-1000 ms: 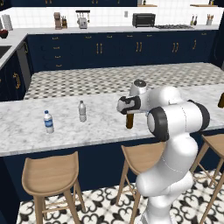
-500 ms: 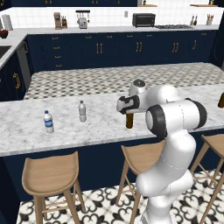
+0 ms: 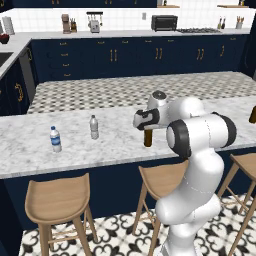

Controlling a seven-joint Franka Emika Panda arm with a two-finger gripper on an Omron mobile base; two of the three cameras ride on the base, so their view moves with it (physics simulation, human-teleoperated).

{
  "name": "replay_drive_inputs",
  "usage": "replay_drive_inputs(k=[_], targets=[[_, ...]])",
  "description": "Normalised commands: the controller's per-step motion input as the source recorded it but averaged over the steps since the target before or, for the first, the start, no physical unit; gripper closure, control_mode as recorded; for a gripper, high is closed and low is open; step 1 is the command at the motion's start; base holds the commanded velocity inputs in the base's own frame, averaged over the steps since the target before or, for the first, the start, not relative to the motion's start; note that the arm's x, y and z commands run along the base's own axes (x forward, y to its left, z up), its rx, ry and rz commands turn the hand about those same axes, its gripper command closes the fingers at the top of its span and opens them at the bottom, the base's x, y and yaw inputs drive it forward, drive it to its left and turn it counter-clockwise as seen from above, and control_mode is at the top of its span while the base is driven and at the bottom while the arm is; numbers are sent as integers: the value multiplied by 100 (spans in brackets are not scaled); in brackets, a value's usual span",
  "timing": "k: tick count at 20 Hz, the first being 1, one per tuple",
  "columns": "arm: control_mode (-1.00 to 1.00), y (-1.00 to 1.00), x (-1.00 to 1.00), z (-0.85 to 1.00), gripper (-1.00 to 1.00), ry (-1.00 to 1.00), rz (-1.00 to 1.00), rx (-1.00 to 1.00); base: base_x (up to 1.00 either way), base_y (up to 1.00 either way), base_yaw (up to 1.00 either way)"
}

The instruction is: Move the plastic bottles in the middle to the plastics group, and the glass bottles in the middle to the glass group.

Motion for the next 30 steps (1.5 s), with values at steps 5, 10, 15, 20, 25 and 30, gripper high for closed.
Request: replay_drive_inputs(k=[5,10,15,20,25,30], targets=[[-100,0,0,0,100,0,0,0,0,0,0],[-100,0,-5,-8,100,2,0,0,0,0,0],[-100,-11,-88,10,100,-17,-4,0,0,0,0],[-100,-25,-99,45,100,-29,-9,0,0,0,0],[-100,-52,-90,45,100,-16,-14,0,0,0,0],[-100,-79,-58,59,100,0,-22,0,0,0,0]])
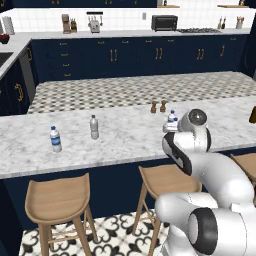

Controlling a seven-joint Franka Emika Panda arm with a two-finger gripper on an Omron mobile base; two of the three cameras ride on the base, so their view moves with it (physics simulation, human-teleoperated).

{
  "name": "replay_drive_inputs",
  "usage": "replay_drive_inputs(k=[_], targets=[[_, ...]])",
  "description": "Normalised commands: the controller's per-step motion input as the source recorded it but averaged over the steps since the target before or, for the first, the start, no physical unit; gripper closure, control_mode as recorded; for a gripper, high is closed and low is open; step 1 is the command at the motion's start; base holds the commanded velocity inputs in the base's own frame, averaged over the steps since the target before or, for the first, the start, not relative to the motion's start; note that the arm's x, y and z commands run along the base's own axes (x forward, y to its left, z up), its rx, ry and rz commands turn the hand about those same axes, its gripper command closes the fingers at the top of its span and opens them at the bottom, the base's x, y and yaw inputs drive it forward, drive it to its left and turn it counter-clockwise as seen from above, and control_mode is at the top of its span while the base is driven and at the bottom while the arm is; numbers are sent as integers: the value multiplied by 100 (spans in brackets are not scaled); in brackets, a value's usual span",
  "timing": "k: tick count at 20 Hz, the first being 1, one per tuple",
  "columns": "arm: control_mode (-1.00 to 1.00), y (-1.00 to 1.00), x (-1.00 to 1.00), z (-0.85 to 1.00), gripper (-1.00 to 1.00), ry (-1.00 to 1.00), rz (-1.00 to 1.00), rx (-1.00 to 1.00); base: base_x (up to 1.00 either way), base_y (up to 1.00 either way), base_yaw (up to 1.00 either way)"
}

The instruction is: Move the plastic bottles in the middle to the plastics group, and the glass bottles in the middle to the glass group.

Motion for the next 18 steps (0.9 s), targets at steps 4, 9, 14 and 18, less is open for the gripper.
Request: replay_drive_inputs(k=[4,9,14,18], targets=[[-100,-81,-36,51,100,2,-30,0,0,0,0],[-100,-77,-14,23,100,0,-30,0,0,0,0],[-100,-84,16,0,100,6,-19,2,0,0,0],[-100,-83,16,0,100,1,-16,6,0,0,0]])
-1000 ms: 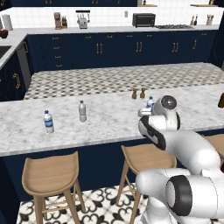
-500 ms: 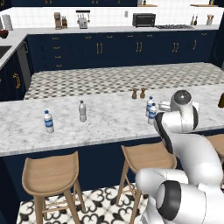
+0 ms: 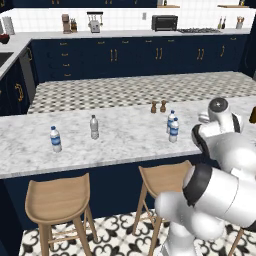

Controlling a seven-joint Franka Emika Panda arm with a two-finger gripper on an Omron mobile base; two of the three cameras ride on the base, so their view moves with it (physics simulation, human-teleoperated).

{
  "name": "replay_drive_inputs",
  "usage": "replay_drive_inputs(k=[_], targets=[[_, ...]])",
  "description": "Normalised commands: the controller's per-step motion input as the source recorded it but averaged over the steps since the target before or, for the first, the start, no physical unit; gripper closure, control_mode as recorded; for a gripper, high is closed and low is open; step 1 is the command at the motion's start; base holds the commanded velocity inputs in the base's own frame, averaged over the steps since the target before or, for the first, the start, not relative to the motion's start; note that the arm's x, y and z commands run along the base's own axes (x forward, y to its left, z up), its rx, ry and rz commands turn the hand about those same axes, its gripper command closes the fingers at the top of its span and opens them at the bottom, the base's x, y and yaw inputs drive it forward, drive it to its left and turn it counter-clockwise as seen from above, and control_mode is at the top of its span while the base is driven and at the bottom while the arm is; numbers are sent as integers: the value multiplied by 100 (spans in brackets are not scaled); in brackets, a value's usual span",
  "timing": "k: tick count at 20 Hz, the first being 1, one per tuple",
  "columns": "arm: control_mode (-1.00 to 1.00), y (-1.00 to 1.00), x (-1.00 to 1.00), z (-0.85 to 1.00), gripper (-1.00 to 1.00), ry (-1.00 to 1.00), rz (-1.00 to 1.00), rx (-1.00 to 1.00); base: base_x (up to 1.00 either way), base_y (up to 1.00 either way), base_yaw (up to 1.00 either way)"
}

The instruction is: Move the plastic bottles in the middle to the plastics group, and the glass bottles in the middle to the glass group.

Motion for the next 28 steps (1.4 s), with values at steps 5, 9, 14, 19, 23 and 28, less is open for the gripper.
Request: replay_drive_inputs(k=[5,9,14,19,23,28], targets=[[-100,-69,20,9,100,0,-10,13,0,0,0],[-100,-48,16,24,100,-1,-4,19,0,0,0],[-100,-55,21,35,100,1,-3,16,0,0,0],[-100,-60,27,28,100,5,-5,12,0,0,0],[-100,-25,44,-13,100,10,-10,2,0,0,0],[-100,0,-2,-14,100,-4,-3,-9,0,0,0]])
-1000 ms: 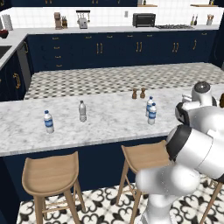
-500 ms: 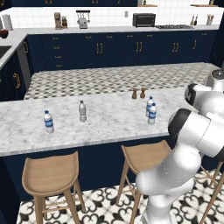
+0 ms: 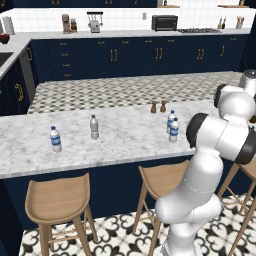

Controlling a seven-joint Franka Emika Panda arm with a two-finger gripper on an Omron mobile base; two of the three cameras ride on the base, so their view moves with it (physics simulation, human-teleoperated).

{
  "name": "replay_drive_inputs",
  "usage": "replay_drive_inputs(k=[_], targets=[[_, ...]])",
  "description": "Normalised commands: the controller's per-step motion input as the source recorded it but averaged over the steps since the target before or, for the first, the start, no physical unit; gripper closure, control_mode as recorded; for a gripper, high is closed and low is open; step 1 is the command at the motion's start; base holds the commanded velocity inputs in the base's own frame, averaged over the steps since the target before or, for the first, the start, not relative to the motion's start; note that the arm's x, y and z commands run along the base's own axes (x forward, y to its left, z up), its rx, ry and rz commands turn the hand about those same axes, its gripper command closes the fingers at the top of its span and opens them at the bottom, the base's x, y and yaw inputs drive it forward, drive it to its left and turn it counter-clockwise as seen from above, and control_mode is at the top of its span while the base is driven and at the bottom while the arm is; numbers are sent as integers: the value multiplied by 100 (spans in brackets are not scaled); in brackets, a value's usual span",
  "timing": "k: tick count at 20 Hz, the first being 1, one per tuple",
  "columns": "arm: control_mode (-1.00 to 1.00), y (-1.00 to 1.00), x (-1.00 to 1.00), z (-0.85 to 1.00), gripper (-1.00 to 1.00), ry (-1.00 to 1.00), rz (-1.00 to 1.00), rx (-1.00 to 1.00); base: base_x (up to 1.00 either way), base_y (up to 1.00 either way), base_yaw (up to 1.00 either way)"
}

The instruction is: Move the plastic bottles in the middle to the plastics group, and the glass bottles in the middle to the glass group.

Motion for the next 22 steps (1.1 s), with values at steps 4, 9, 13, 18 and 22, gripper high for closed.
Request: replay_drive_inputs(k=[4,9,13,18,22], targets=[[-100,0,-8,-1,100,-3,-1,-5,0,0,0],[-100,-2,0,-2,100,0,0,-3,0,0,0],[-100,-17,0,-3,100,0,0,-5,0,0,0],[-100,-50,9,-3,100,0,0,-1,0,0,0],[-100,-64,0,-10,100,0,0,0,0,0,0]])
